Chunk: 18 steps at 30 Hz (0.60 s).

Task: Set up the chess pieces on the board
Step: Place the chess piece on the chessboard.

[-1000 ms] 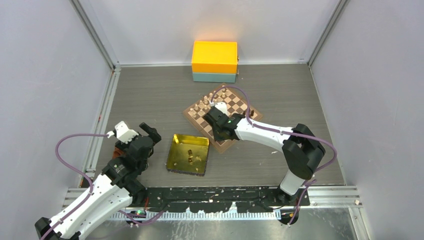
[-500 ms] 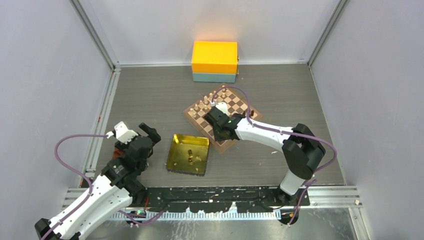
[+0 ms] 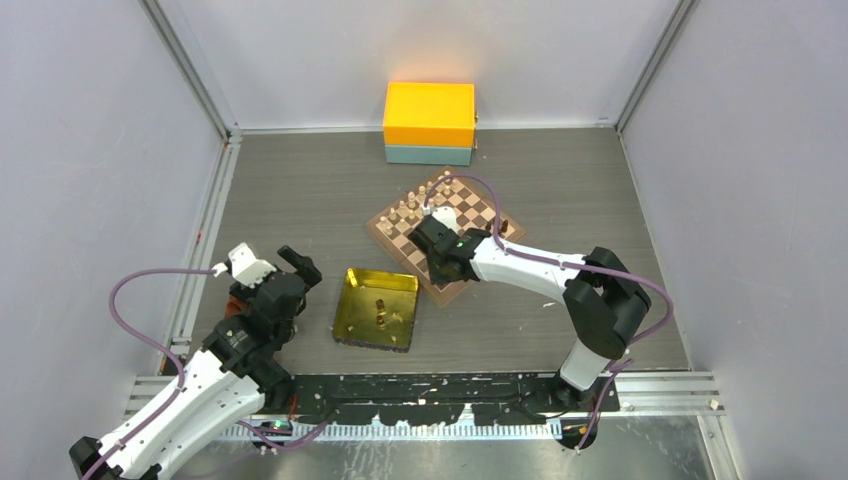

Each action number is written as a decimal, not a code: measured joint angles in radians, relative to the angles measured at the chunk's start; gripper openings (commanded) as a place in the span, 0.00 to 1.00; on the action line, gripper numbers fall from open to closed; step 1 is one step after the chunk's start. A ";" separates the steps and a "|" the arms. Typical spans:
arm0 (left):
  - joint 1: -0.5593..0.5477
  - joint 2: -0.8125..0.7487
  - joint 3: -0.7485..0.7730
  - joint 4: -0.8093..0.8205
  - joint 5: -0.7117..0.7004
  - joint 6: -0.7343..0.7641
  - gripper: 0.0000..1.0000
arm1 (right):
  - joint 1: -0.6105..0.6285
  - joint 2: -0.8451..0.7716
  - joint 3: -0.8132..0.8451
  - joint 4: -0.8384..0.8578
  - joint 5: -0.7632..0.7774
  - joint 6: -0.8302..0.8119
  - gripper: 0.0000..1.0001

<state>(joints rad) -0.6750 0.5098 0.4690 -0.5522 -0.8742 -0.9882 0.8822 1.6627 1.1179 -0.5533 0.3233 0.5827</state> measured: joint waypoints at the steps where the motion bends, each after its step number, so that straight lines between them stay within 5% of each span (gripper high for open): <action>1: 0.000 0.000 0.000 0.000 0.000 0.000 1.00 | 0.000 0.000 0.000 0.001 0.000 0.000 0.14; 8: 0.000 0.000 0.000 0.000 0.003 0.000 1.00 | -0.001 0.000 0.000 0.001 -0.004 0.000 0.26; 18: 0.000 0.000 0.000 0.000 0.003 -0.001 1.00 | -0.001 0.000 0.000 0.001 -0.008 -0.001 0.30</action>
<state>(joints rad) -0.6750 0.5102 0.4690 -0.5522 -0.8707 -0.9890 0.8814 1.6623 1.1179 -0.5526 0.3149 0.5819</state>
